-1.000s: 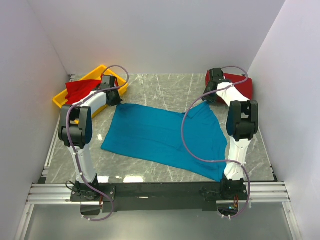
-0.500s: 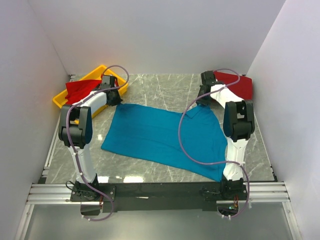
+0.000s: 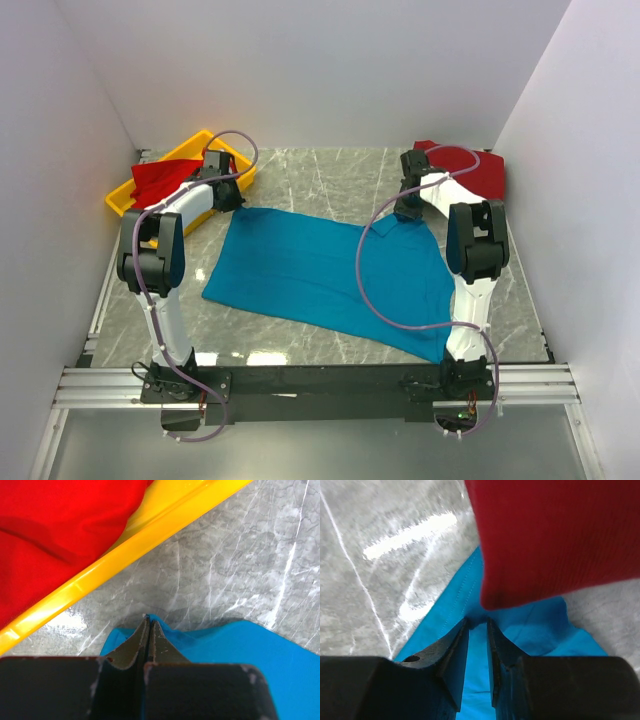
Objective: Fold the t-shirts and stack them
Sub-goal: Fold the tshirt
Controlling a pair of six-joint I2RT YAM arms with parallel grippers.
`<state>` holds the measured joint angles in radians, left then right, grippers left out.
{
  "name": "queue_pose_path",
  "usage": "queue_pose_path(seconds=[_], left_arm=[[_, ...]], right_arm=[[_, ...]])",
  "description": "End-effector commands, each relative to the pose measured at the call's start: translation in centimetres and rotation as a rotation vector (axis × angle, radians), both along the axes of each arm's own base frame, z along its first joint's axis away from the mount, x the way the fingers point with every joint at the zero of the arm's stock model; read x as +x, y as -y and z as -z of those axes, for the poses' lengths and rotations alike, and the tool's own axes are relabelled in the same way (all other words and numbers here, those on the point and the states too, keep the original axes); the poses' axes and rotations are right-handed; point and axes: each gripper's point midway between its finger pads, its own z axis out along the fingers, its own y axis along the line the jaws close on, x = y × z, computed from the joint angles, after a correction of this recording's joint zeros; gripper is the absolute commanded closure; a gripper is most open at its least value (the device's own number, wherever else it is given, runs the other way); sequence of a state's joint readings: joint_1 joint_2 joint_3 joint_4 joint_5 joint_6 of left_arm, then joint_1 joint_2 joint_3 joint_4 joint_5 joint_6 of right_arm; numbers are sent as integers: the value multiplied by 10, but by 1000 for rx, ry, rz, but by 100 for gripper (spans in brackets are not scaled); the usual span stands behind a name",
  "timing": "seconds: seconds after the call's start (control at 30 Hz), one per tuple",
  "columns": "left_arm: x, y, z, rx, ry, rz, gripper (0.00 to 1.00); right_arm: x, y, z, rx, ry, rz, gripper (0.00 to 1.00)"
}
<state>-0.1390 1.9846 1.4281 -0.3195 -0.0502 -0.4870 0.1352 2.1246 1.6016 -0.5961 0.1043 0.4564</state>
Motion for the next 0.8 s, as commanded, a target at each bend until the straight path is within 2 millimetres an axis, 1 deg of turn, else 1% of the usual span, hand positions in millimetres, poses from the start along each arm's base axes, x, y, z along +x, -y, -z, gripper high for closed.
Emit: queue_pose_path(seconds=[0.0,0.23,0.47,0.57,0.6,0.67,0.7,0.77], left_arm=[[5,5,-18,-17,46,10,100],[4,4,-20,-14,48,9,100],[5,4,-20,-13,49,8,99],[6,4,-21,-11,51,8,100],[5,4,-20,-11,48,8,100],[4,3,-20,-10,47,8,100],[4,3,-19,-10,47,8,100],[4,4,-19,-11,47,9,100]], right_arm=[[5,1,-14,-2,39,20,71],[15,-2,-11,8,40,25,71],[17,-2,-7,8,37,23,71],[18,-3,-6,8,36,20,80],[19,-3,-7,10,41,19,85],[19,-3,-7,9,43,20,89],[19,-3,-8,10,47,20,93],[20,-3,-11,12,54,18,97]])
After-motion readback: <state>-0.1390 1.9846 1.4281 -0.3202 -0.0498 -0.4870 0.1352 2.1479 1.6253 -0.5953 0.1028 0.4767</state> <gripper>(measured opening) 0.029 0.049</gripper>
